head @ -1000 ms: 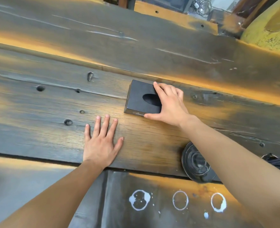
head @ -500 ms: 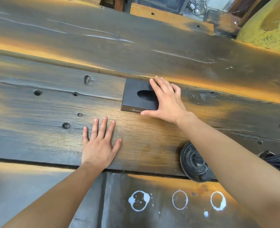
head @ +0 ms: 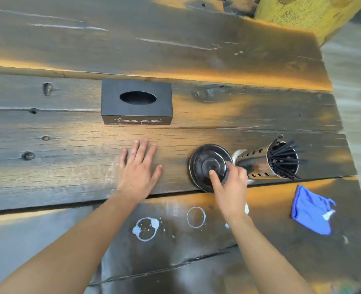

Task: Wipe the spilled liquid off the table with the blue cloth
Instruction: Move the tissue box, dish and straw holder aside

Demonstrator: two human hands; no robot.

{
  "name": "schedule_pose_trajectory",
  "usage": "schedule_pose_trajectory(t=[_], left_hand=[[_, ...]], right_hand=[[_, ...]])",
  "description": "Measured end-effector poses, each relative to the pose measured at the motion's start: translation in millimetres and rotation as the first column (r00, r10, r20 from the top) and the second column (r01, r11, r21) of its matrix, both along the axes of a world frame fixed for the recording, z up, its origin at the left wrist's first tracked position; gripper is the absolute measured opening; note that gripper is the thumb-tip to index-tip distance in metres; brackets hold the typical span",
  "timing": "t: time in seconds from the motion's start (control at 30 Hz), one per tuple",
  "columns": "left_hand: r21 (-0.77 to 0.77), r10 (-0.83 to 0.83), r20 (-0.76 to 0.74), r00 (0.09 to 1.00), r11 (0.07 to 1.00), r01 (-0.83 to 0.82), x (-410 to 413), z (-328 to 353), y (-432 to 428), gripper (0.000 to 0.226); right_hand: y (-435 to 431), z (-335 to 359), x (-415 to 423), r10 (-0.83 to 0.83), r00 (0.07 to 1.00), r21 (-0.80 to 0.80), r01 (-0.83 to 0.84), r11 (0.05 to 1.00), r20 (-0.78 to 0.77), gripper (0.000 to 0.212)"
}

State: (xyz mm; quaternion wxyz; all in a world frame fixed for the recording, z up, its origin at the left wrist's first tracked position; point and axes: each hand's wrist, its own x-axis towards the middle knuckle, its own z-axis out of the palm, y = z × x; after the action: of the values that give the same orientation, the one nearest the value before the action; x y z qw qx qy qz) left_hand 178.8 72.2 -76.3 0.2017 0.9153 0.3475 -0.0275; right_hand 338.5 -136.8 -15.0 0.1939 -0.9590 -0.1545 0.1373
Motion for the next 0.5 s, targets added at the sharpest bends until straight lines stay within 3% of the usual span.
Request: schedule_pose_trajectory(t=[0.13,0.27,0.5], left_hand=[[0.034,-0.068,0.002,0.998,0.997,0.068,31,-13,-14,0.068],[0.161,-0.078,-0.05,0.996,0.983,0.085,36,-31,-19,0.069],[0.199,-0.066,-0.044,0.997,0.977,0.073,38,-37,-18,0.07]], right_hand=[[-28,-9,-4,-0.142,0.983,0.071,0.151,0.986,-0.12,0.051],[-32,-15,-2,-0.197,0.946,0.153,0.241,0.958,-0.259,0.042],[-28,-29,0,-0.329,0.832,0.329,0.494,0.805,-0.446,0.044]])
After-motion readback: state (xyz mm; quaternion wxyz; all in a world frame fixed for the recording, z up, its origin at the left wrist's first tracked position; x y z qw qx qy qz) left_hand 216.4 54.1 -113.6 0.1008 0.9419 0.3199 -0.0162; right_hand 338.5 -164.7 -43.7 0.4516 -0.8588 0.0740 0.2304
